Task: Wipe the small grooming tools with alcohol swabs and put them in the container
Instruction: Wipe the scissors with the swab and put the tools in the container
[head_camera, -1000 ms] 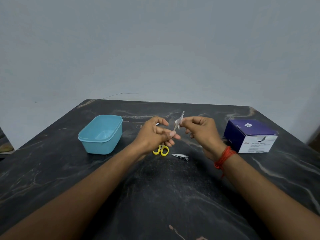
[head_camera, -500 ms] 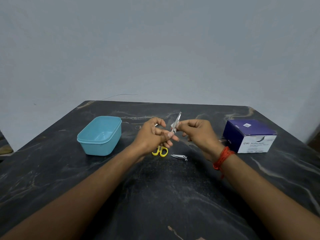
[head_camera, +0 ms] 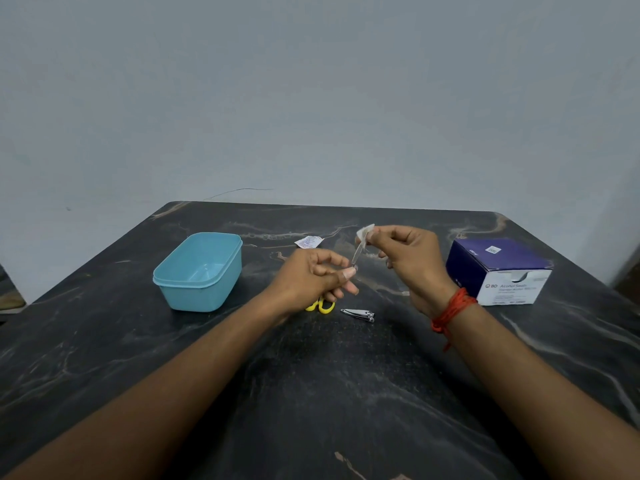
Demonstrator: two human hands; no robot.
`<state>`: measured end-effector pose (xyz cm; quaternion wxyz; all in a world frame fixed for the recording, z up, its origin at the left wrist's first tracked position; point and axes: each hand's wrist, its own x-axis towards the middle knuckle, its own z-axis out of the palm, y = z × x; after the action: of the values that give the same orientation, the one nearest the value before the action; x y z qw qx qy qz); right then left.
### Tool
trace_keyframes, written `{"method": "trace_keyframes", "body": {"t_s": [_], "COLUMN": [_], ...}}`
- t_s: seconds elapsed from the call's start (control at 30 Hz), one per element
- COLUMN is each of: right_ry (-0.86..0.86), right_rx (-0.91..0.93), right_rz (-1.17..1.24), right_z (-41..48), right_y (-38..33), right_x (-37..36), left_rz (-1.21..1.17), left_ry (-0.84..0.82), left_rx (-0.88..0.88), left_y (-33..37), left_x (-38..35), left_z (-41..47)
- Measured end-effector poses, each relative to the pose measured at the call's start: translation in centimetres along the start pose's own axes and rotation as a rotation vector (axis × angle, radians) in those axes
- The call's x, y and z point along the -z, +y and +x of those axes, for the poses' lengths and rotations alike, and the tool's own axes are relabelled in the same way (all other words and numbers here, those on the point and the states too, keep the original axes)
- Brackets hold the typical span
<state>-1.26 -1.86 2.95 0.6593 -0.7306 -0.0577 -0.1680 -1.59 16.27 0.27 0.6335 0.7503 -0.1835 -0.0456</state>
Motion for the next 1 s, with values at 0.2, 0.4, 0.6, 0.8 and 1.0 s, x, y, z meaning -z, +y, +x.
{"method": "trace_keyframes", "body": {"t_s": [0.2, 0.4, 0.6, 0.8, 1.0], "right_ry": [0.097, 0.005, -0.021, -0.007, 0.022], "right_rx": [0.017, -0.002, 0.001, -0.036, -0.06], "right_rz": [0.09, 0.1, 0.065, 0.064, 0.088], "right_z": [0.52, 0.31, 0.19, 0.21, 0.08], "right_y": [-0.23, -0.22, -0.05, -0.11, -0.11], "right_x": [0.62, 0.49, 0.34, 0.29, 0.25], "left_rz": [-0.022, -0.049, -0.014, 0.019, 0.049], "left_ry": [0.087, 0.148, 0.127, 0.092, 0.094], "left_rx": [-0.014, -0.034, -0.04, -0.044, -0.065], "left_y": [-0.25, -0.33, -0.34, -0.6, -0.61], "left_x": [0.24, 0.41, 0.14, 0.08, 0.1], "left_z": [0.24, 0.39, 0.33, 0.44, 0.36]}}
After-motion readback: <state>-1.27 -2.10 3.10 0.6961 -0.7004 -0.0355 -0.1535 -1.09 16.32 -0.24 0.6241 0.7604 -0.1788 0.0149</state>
